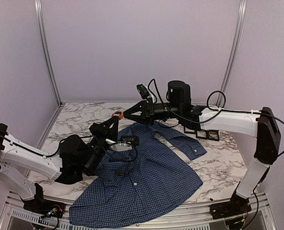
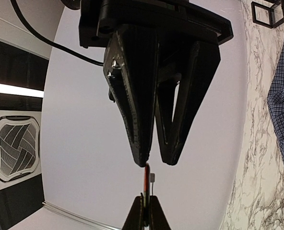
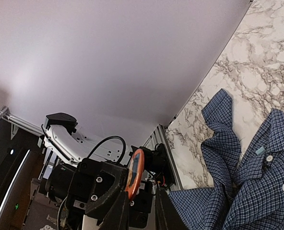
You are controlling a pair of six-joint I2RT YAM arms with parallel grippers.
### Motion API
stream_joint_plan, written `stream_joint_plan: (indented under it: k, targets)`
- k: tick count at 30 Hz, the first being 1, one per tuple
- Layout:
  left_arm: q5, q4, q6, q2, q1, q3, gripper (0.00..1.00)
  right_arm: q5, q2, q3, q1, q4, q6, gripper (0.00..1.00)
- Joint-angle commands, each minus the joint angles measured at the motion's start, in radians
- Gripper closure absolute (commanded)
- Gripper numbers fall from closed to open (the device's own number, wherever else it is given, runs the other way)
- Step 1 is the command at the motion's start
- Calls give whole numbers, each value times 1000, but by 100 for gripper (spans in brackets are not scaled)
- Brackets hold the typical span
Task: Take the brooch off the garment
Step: Pass from the left arm to the right
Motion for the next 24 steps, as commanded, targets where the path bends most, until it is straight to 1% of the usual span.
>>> stream_joint_plan:
  k: [1,10,20,24]
  targets:
    - [-29,52,-4,22,14,30,100,-5,21,47,-5,31,25,82]
    - [-22,62,-5,53,24,42,100,-12,27,45,-4,64,51,83]
    - [-19,88,7,87,32,58,100,-20,36,39,0,83,67,87]
    - [-18,102,13,99,31,56,100,-19,38,36,1,98,78,90]
